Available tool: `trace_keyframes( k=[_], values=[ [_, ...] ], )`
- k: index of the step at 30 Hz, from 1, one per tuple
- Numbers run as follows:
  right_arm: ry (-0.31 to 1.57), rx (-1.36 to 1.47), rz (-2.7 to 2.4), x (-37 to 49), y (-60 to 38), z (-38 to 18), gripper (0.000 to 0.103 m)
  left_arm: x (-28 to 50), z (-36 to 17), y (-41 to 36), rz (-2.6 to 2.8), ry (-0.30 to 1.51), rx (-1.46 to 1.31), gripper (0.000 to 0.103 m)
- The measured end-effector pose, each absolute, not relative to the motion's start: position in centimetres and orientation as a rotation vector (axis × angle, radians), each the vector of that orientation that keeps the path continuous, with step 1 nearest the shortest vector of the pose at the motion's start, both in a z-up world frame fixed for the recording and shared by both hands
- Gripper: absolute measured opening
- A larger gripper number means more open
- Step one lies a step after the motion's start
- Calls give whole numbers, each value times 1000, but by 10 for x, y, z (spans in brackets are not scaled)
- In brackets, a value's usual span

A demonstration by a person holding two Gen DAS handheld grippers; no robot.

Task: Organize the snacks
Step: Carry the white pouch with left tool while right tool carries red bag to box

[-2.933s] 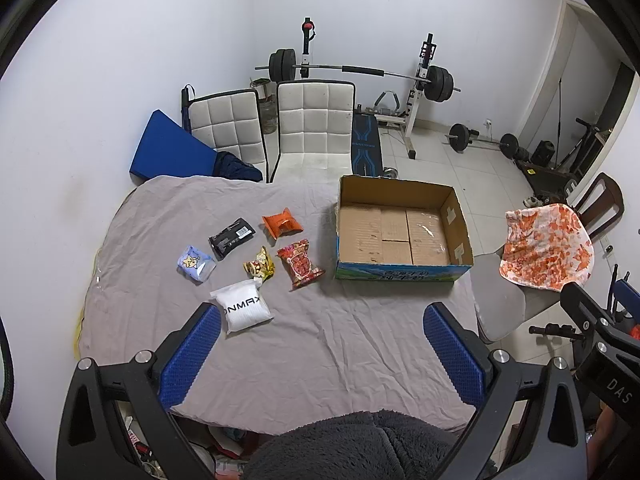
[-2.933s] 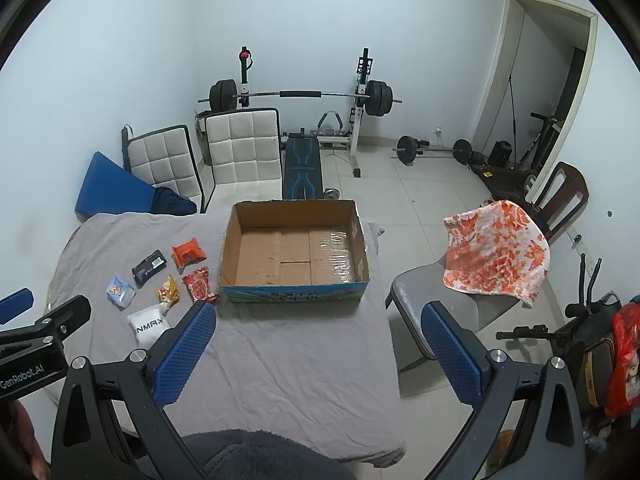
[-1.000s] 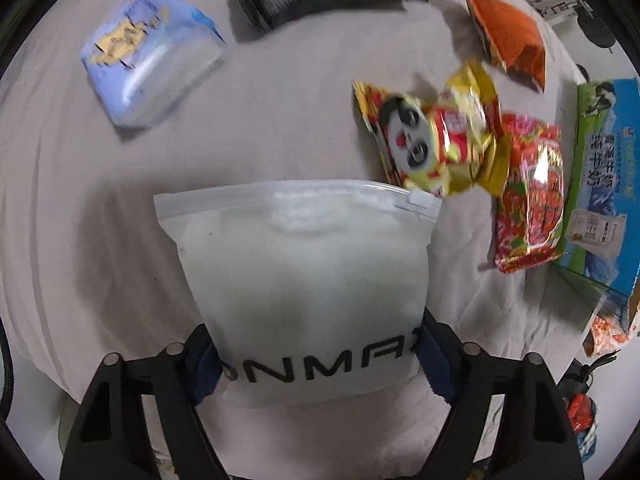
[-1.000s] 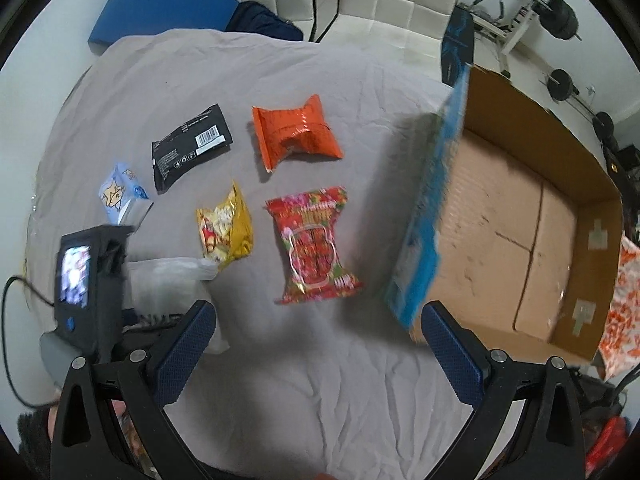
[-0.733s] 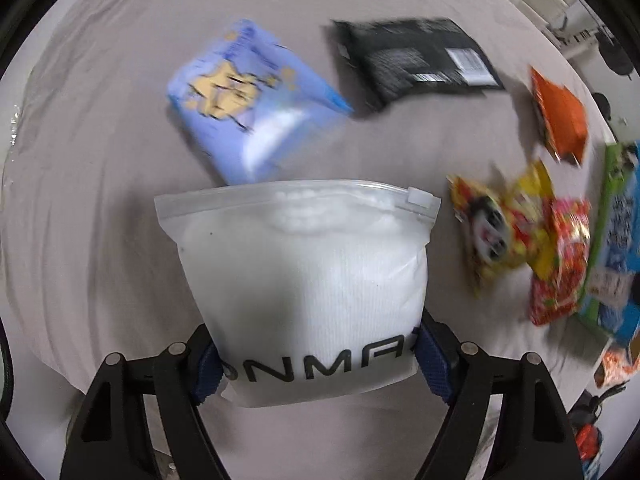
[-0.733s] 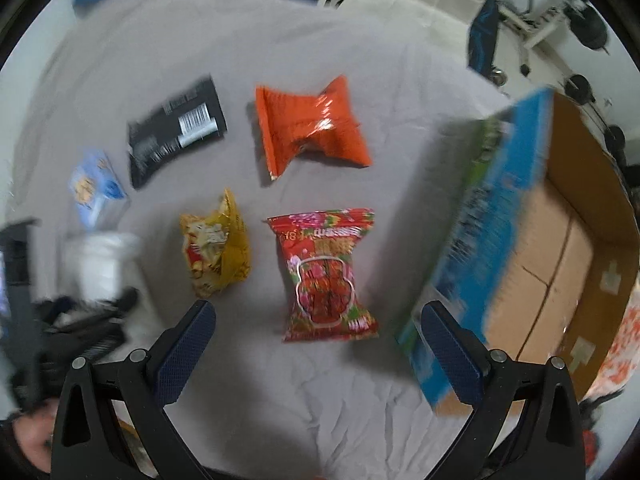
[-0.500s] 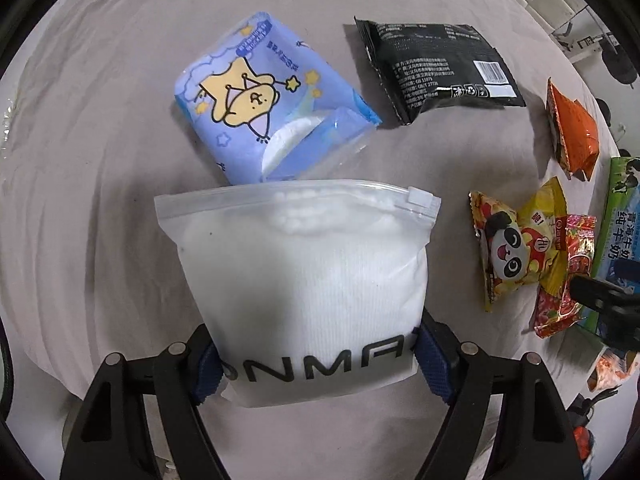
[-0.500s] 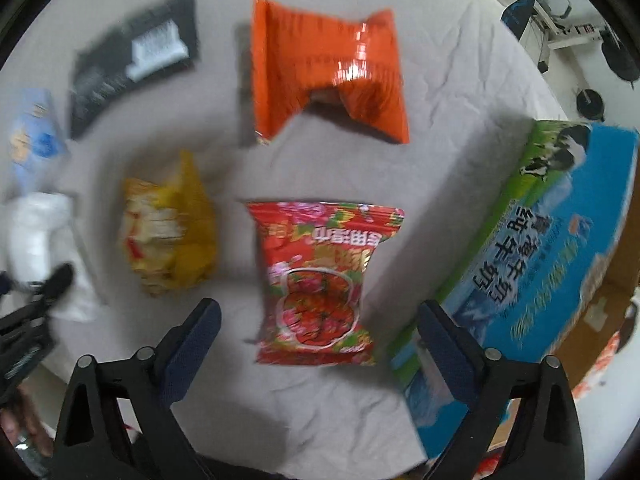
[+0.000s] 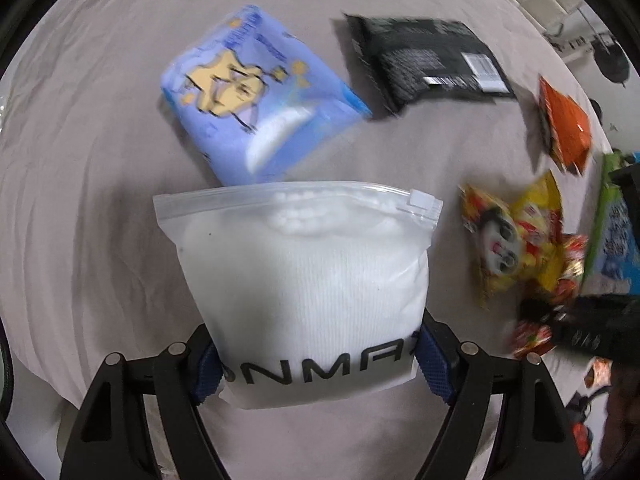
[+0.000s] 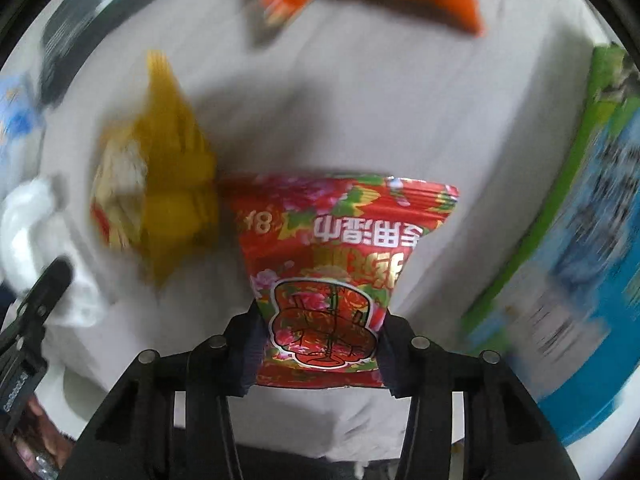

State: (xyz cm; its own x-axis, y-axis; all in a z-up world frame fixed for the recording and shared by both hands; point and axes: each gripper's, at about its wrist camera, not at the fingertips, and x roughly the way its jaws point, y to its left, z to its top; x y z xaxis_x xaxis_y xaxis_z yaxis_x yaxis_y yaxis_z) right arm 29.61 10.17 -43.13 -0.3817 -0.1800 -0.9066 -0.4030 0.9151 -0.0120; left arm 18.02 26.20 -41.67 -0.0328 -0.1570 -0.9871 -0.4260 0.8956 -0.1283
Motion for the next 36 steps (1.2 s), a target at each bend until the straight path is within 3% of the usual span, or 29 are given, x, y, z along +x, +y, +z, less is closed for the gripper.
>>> trace_keyframes(
  k=[12,21,28,36],
  values=[
    [1856,-319,175,238,83,-399,53,165,-437,239,192,1649,-347,84],
    [1847,-269,152,255,86,-384,49,151,-430,233,203,1626,-325,77],
    [1821,-263,193,227,80,-360,48,146,-395,228,195,1580,-340,76],
    [1718,-182,295,196,40,-274,48,144,-329,215,164,1480,-307,76]
  ],
)
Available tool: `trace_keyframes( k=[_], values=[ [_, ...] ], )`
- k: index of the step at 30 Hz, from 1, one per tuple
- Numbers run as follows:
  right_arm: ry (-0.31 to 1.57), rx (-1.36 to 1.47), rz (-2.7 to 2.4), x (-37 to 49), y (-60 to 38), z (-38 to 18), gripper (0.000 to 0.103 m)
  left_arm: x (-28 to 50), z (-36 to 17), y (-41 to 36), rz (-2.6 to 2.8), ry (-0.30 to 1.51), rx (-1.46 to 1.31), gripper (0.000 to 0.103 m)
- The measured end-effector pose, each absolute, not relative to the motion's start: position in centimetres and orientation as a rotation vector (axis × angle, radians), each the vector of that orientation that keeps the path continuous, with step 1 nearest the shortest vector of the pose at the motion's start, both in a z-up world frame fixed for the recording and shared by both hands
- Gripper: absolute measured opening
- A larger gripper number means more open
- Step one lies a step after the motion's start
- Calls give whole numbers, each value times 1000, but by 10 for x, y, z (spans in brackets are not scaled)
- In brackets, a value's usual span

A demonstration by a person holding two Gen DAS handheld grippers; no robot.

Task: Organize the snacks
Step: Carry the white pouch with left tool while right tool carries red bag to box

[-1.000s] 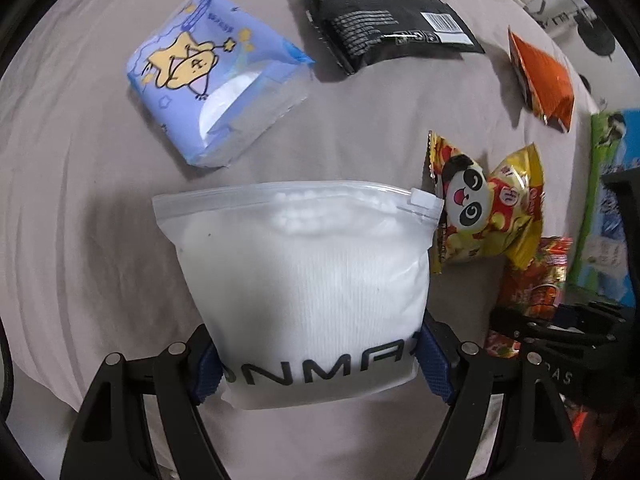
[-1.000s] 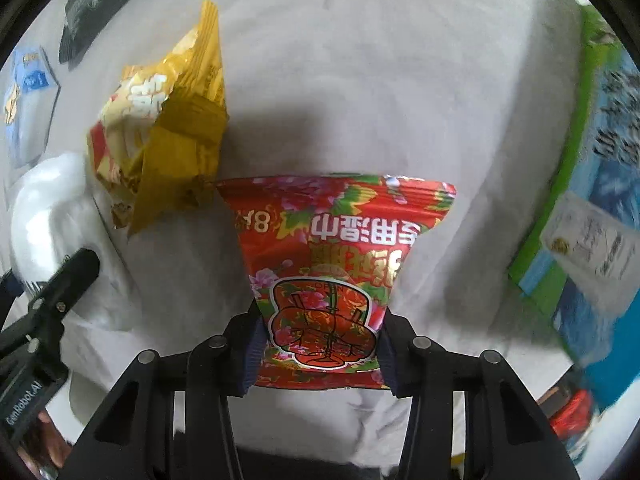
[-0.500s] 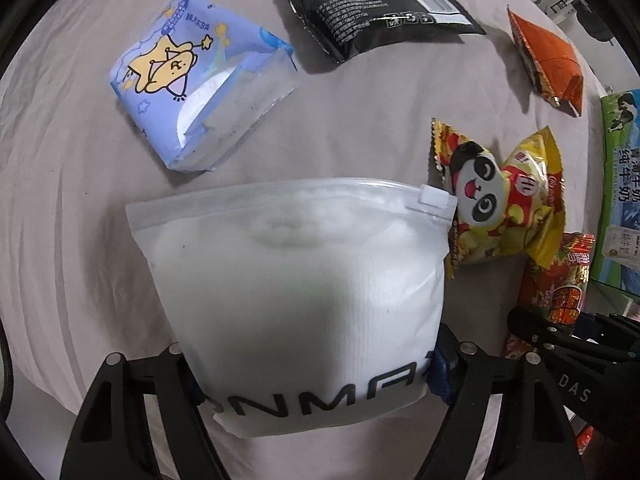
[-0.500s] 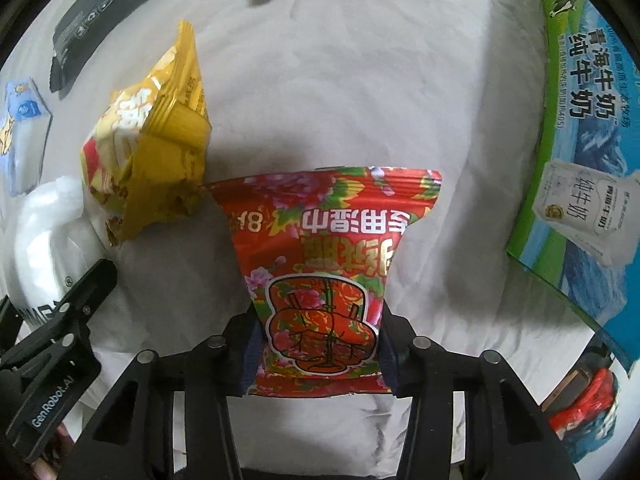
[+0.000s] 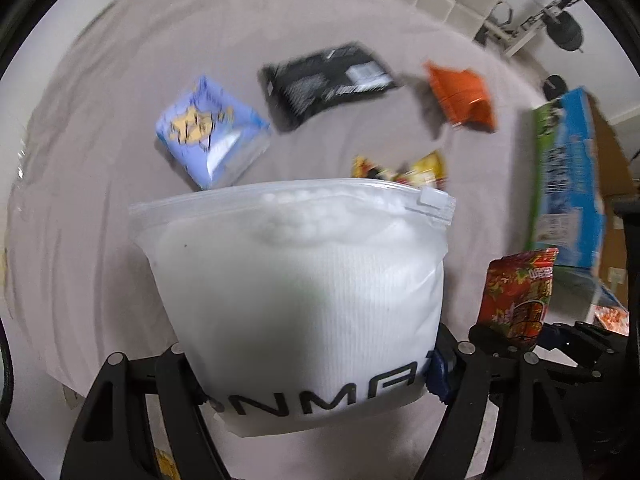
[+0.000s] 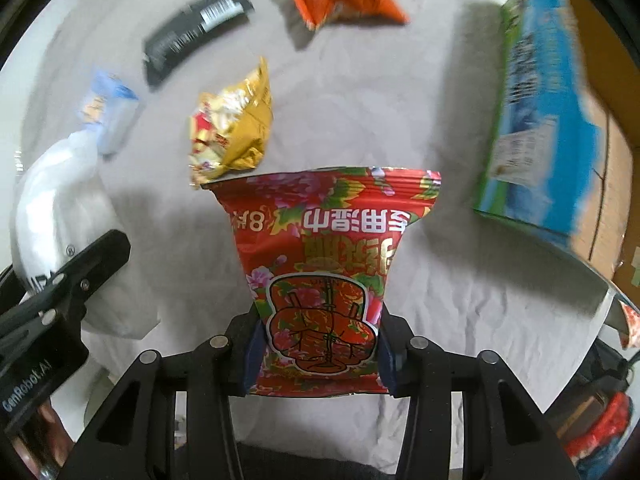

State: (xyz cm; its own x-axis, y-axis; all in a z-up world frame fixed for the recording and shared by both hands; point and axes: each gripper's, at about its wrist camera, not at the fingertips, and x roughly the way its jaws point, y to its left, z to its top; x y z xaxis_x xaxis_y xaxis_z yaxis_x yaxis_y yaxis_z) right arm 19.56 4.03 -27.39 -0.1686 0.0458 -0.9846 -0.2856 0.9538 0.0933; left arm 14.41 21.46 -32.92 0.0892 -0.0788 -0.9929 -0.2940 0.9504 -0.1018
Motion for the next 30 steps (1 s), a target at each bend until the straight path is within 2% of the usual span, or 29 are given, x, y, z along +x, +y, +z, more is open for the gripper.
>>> trace_keyframes(
  k=[6,10,14,16,18,24,30],
  values=[
    [1623,-76,337,184,-19,-204,48,173,-259,164,77,1383,-271,76],
    [1557,2,323,200,-84,-179,48,189,-221,118,-27,1337,-225,76],
    [1478,75,268,201,-150,-140,48,209,-195,59,-148,1304,-178,76],
    [1452,100,242,218,-171,-143,48,223,-188,28,-214,1306,-170,76],
    [1430,113,212,224,-209,-126,48,239,-185,-1,-262,1315,-147,76],
    [1423,134,90,264,-305,-138,48,313,-217,-83,-381,1398,-130,76],
    [1481,134,45,326,-357,-212,48,385,-277,-142,-380,1514,-130,76]
  ],
)
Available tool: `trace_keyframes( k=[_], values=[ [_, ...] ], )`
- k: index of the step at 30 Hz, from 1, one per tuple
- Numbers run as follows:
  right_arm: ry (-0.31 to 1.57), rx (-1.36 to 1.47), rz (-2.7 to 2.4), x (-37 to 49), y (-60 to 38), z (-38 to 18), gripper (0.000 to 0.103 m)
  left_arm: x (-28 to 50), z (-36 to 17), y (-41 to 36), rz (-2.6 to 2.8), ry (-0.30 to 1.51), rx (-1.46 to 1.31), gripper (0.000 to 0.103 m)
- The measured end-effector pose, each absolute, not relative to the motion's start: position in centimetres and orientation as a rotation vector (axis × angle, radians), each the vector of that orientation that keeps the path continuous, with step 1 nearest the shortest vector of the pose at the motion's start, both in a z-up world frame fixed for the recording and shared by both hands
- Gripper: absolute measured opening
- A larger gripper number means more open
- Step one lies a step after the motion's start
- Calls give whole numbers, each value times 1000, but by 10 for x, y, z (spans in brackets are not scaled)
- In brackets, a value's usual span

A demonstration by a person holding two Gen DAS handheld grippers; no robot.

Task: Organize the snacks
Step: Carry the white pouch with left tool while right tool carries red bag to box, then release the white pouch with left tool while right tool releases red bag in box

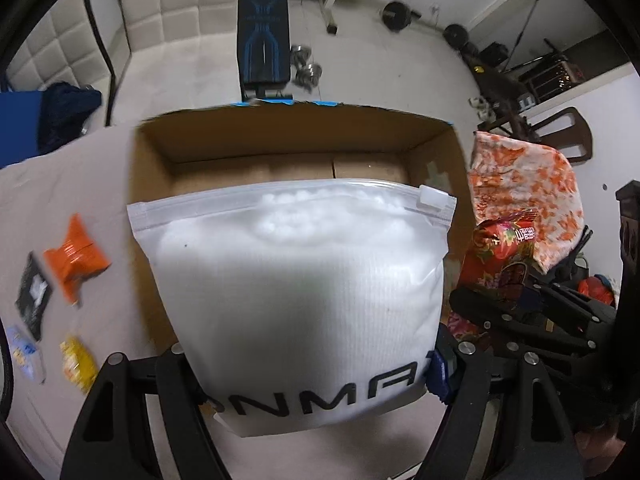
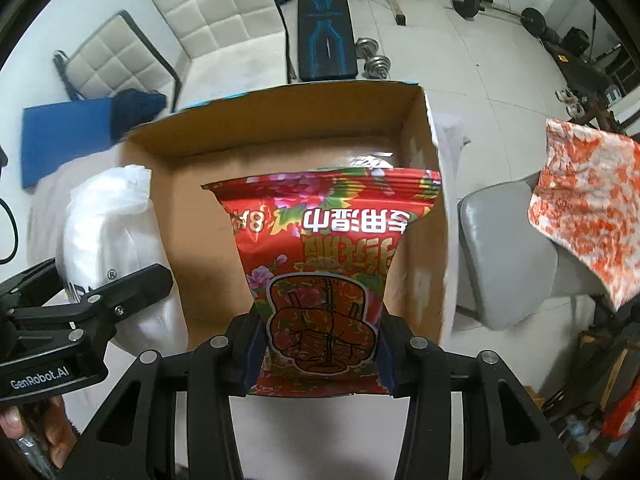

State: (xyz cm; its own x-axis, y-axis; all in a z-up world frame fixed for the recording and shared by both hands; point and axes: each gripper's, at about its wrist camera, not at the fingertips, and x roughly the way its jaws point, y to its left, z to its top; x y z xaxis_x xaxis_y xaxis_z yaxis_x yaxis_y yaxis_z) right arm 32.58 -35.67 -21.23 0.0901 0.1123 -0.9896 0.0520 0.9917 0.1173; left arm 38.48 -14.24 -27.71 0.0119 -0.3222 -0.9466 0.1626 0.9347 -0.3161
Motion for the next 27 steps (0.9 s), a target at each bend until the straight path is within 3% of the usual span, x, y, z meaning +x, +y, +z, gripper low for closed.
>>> trace_keyframes(
  k=[10,27],
  values=[
    [1590,33,64,427,-348,-351,48,447,-363,-180,-343,1648,-167,77],
    [1653,-22,56,464,-334,-420,49,458,-392,-198,-328,1679,-102,81]
  ],
)
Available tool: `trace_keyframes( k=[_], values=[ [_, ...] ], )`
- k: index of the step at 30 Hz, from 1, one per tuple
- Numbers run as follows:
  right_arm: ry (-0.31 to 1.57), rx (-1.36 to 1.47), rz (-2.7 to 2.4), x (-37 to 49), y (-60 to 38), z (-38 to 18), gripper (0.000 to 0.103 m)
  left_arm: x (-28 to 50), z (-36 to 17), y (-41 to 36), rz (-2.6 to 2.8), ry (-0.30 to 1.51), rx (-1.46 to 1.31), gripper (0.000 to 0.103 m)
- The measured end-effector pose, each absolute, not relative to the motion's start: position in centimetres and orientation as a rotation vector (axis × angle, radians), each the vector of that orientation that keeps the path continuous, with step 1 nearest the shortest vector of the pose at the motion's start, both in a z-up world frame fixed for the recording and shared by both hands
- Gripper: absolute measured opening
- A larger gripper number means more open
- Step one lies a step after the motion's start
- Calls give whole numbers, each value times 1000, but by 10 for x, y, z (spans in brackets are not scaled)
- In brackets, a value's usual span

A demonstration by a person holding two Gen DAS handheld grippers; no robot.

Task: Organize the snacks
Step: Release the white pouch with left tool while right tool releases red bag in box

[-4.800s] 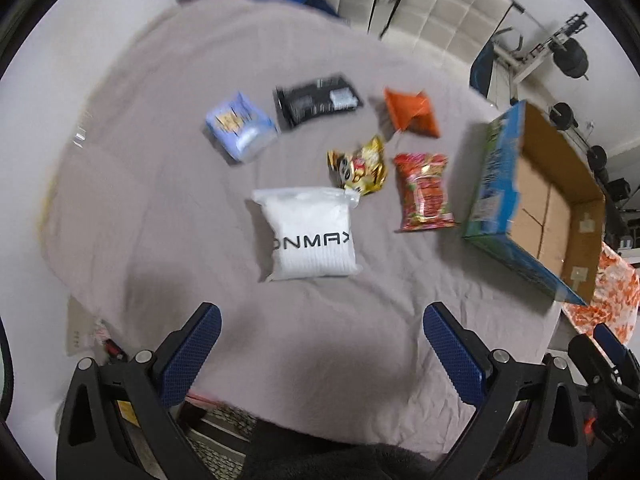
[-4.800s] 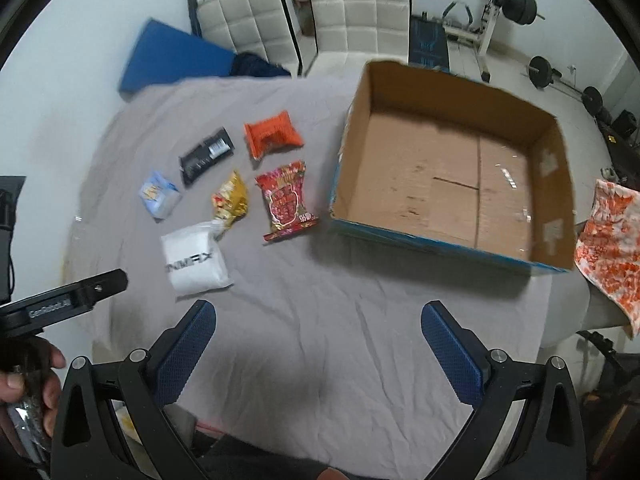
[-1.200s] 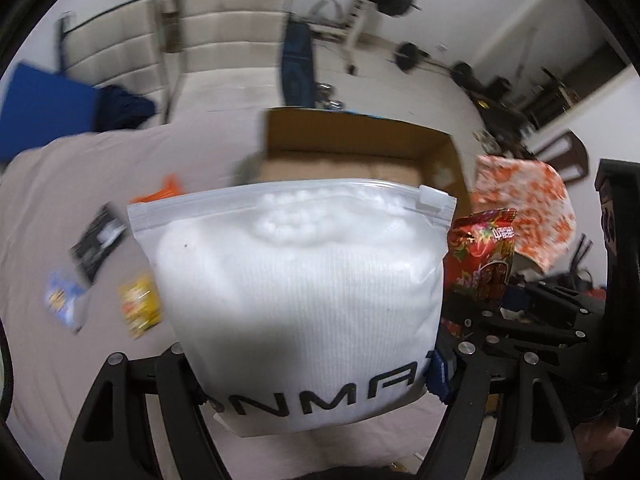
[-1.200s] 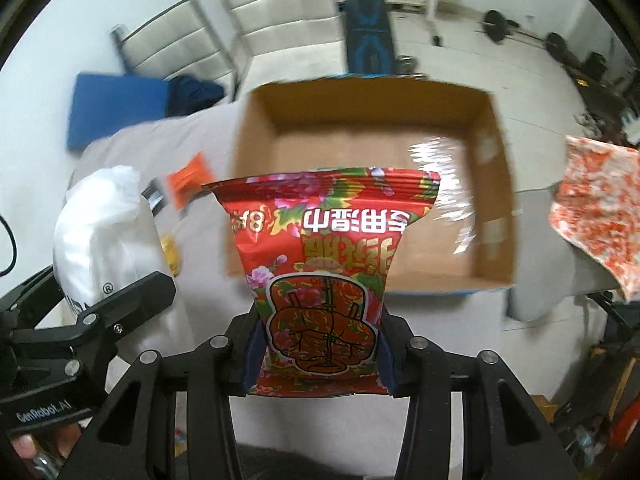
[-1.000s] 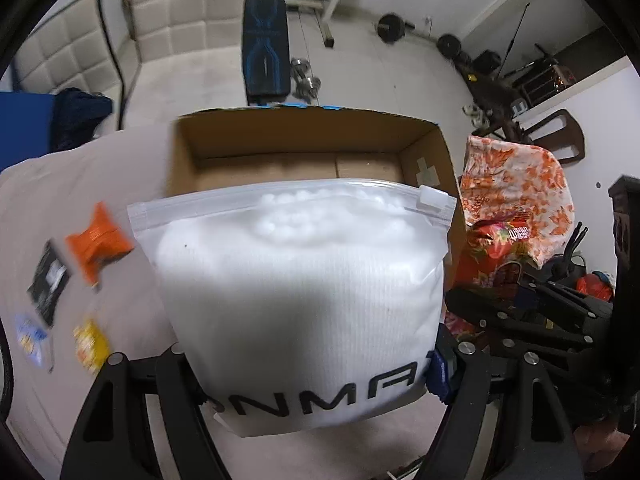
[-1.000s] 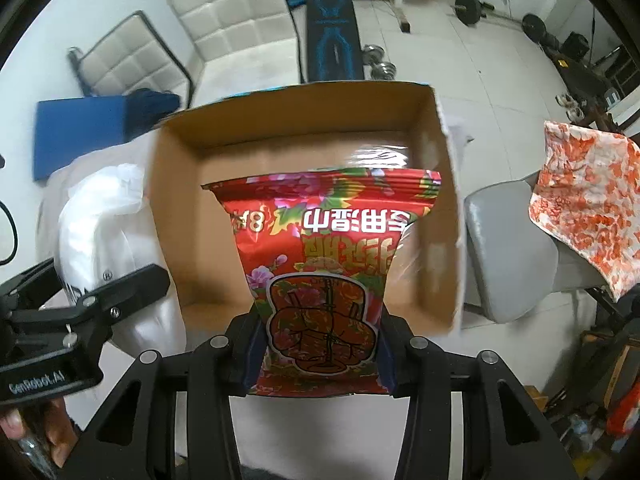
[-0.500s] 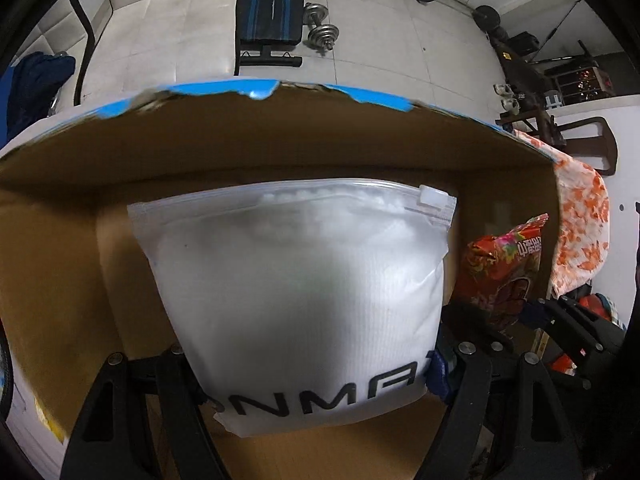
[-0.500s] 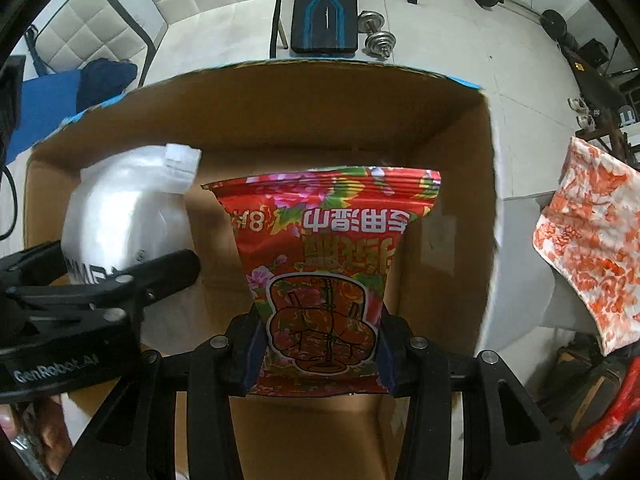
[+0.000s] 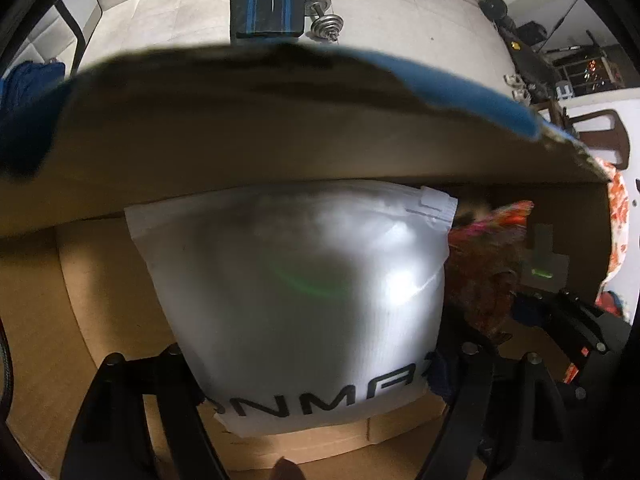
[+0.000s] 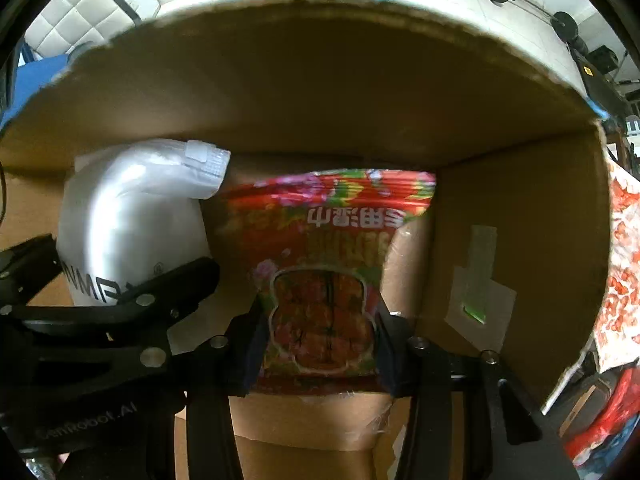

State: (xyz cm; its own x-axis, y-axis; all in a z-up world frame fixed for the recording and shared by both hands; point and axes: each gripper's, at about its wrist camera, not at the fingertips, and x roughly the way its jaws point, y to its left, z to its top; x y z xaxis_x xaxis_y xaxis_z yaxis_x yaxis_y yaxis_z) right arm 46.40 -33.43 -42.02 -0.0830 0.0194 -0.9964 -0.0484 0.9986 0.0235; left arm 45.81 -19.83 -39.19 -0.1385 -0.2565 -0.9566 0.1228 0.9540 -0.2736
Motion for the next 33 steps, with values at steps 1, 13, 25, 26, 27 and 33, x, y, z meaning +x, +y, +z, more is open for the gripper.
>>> trace_keyframes(
  k=[1,13,25,26,27,33],
  values=[
    [1654,-24,58,463,-332,-422,49,457,-390,-198,-326,1677,-98,86],
    [1622,10,67,433,-318,-389,100,424,-330,-182,-310,1586,-72,103],
    [1520,29,-21,349,-297,-333,103,366,-291,-135,-267,1433,-30,103],
    [1500,27,-32,338,-295,-327,103,358,-285,-130,-257,1417,-34,103],
    [1480,20,-45,332,-292,-320,103,358,-282,-131,-244,1405,-29,103],
    [1383,-7,-59,308,-294,-270,103,337,-251,-143,-225,1300,42,103]
  ],
)
